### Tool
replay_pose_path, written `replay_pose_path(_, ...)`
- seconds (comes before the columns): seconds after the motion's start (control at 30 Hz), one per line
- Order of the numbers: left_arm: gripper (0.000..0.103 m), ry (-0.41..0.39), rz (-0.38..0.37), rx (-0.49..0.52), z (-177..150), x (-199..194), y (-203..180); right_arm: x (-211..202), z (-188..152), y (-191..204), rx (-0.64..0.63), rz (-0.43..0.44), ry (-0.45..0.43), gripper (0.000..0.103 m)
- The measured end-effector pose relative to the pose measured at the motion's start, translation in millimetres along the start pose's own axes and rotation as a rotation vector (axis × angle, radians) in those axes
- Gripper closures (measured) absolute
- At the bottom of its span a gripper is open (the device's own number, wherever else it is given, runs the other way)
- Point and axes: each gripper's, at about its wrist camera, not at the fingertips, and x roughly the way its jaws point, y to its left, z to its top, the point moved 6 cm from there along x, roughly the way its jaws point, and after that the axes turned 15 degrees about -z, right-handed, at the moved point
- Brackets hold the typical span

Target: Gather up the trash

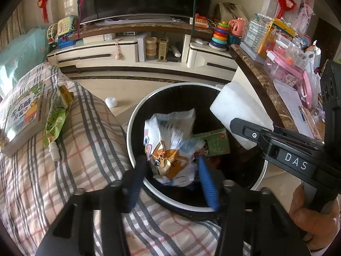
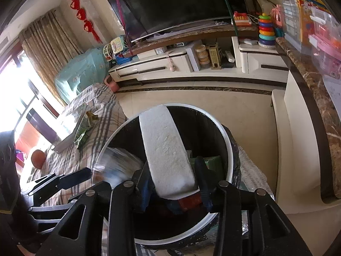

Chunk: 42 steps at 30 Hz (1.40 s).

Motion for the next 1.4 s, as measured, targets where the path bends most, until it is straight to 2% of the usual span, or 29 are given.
replay_pose_path(0.07, 0.045, -0.009, 0.000, -0.005, 0, -4, 1, -3, 1, -2, 0.012, 0.006, -0.008, 0.051)
replay_pose_path(0.13, 0.040, -0.013, 0.006, -0.012, -2, -8, 3, -7, 1, -4, 0.024, 0.014, -0.016, 0.047)
replay_pose_path(0.2, 0.040, -0.020, 0.007, -0.017, -5, -13, 4, -12, 1, -6, 0.032, 0.022, -0.024, 0.045)
replay_pose_path(0.27, 0.040, -0.026, 0.011, -0.021, -8, -19, 4, -19, 0, -6, 0.042, 0.031, -0.036, 0.039)
replay_pose_path(0.47, 0.035, -0.093, 0.009, -0.039, -28, -54, 2, -46, -13, -3, 0.066, 0.058, -0.079, 0.018)
replay_pose_path(0.53, 0.028, -0.138, 0.019, -0.041, -39, -72, -1, -56, -22, -1, 0.071, 0.065, -0.097, 0.012)
replay_pose_path(0.6, 0.024, -0.186, 0.023, -0.047, -54, -90, -3, -66, -31, 2, 0.074, 0.075, -0.110, 0.011)
replay_pose_path(0.77, 0.021, -0.249, 0.026, -0.059, -95, -121, -8, -96, -63, 8, 0.086, 0.077, -0.177, 0.007)
replay_pose_path(0.97, 0.008, -0.372, 0.099, -0.036, -145, -163, -11, -130, -91, 19, 0.058, 0.049, -0.283, 0.004)
replay_pose_path(1.07, 0.007, -0.416, 0.116, -0.019, -162, -181, -20, -146, -94, 23, 0.041, 0.038, -0.326, 0.004)
replay_pose_path(1.2, 0.006, -0.486, 0.139, 0.002, -176, -207, -31, -190, -94, 31, 0.000, -0.022, -0.473, 0.000)
replay_pose_path(1.23, 0.001, -0.515, 0.148, 0.009, -180, -215, -35, -198, -94, 32, -0.011, -0.038, -0.513, 0.000)
replay_pose_path(1.27, 0.001, -0.531, 0.152, 0.015, -184, -218, -35, -206, -97, 35, -0.025, -0.059, -0.550, 0.000)
replay_pose_path(1.4, 0.001, -0.556, 0.225, 0.040, -204, -223, -39, -199, -110, 40, -0.048, -0.082, -0.526, 0.000)
